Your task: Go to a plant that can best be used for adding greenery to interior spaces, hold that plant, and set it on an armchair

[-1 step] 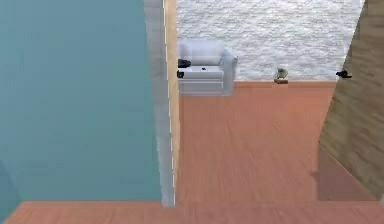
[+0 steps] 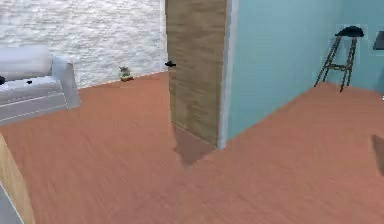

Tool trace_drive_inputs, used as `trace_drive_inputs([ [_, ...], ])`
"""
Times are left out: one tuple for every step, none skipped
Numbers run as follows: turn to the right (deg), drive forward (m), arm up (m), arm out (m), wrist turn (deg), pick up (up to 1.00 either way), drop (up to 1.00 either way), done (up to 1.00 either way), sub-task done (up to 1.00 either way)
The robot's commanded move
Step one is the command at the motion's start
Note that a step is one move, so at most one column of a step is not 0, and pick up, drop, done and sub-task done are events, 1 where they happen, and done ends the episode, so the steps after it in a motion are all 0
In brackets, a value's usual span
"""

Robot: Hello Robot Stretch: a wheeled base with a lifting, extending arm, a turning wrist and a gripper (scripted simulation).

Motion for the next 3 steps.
trace_drive_inputs([
  [45.0, 0.0, 0.0, 0.0, 0.0, 0.0, 0.0, 0.0, 0.0],
  [45.0, 0.0, 0.0, 0.0, 0.0, 0.0, 0.0, 0.0, 0.0],
  [36.0, 0.0, 0.0, 0.0, 0.0, 0.0, 0.0, 0.0, 0.0],
])
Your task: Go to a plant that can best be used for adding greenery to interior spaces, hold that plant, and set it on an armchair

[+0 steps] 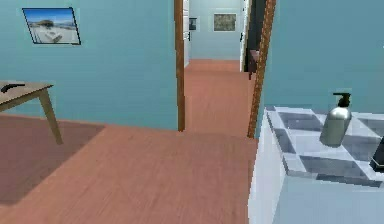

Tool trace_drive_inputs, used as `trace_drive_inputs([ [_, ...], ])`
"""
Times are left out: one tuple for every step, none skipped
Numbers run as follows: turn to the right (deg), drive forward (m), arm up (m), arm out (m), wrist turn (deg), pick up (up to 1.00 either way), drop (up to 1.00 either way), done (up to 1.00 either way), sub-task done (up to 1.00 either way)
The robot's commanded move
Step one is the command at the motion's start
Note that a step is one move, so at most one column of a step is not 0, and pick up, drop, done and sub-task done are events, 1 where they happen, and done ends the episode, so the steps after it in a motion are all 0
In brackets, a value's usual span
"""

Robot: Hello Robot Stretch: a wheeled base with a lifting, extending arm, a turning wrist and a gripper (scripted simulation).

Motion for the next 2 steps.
trace_drive_inputs([
  [0.0, 0.55, 0.0, 0.0, 0.0, 0.0, 0.0, 0.0, 0.0],
  [9.0, 0.0, 0.0, 0.0, 0.0, 0.0, 0.0, 0.0, 0.0],
])
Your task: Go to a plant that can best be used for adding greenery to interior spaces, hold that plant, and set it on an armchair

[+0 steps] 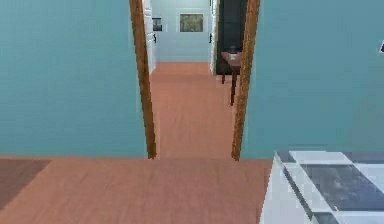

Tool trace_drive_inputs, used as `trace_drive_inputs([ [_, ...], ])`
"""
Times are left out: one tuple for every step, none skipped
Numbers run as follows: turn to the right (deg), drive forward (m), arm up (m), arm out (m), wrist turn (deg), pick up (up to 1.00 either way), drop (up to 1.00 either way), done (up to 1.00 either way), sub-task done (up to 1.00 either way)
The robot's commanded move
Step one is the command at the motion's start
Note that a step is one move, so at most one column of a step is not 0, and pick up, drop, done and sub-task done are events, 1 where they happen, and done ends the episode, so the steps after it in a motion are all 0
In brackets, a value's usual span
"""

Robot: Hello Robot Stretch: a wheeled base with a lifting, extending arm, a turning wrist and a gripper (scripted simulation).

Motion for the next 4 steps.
trace_drive_inputs([
  [0.0, 1.0, 0.0, 0.0, 0.0, 0.0, 0.0, 0.0, 0.0],
  [0.0, 1.0, 0.0, 0.0, 0.0, 0.0, 0.0, 0.0, 0.0],
  [3.0, 0.0, 0.0, 0.0, 0.0, 0.0, 0.0, 0.0, 0.0],
  [-3.0, 0.0, 0.0, 0.0, 0.0, 0.0, 0.0, 0.0, 0.0],
])
